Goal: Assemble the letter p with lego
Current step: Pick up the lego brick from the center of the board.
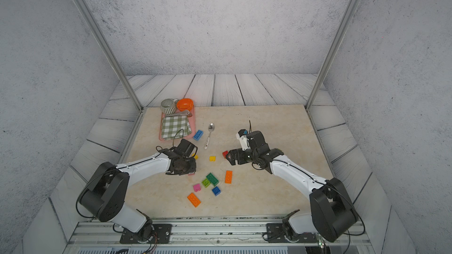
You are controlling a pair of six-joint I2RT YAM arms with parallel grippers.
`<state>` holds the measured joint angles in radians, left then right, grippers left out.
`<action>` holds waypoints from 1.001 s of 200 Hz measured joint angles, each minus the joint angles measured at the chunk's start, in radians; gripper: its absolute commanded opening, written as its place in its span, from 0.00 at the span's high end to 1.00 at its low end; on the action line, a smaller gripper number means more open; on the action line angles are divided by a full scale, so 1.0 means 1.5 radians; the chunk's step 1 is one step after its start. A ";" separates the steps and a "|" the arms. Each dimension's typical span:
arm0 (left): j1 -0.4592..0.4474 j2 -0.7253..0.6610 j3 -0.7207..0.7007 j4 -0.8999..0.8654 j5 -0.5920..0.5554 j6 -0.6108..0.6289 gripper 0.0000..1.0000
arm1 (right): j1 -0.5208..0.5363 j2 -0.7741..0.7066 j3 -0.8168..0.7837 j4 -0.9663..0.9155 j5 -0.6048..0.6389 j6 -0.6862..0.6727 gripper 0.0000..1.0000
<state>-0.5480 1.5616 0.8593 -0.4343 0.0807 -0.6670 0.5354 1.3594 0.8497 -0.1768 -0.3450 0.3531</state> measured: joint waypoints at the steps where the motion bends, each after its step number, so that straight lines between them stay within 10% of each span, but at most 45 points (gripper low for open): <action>1: 0.001 -0.001 0.000 0.000 0.003 -0.001 0.81 | 0.000 -0.001 -0.001 0.001 -0.001 0.000 0.01; 103: 0.082 -0.085 -0.064 0.344 0.578 -0.269 0.84 | 0.000 -0.120 -0.159 0.249 -0.108 -0.009 0.05; 200: 0.077 -0.073 -0.158 0.798 0.711 -0.651 0.84 | 0.011 -0.090 -0.171 0.404 -0.242 -0.013 0.17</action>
<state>-0.4328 1.4513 0.6224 0.7628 1.1469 -1.6436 0.5514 1.2251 0.5934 0.4297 -0.7086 0.3328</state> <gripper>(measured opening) 0.352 0.847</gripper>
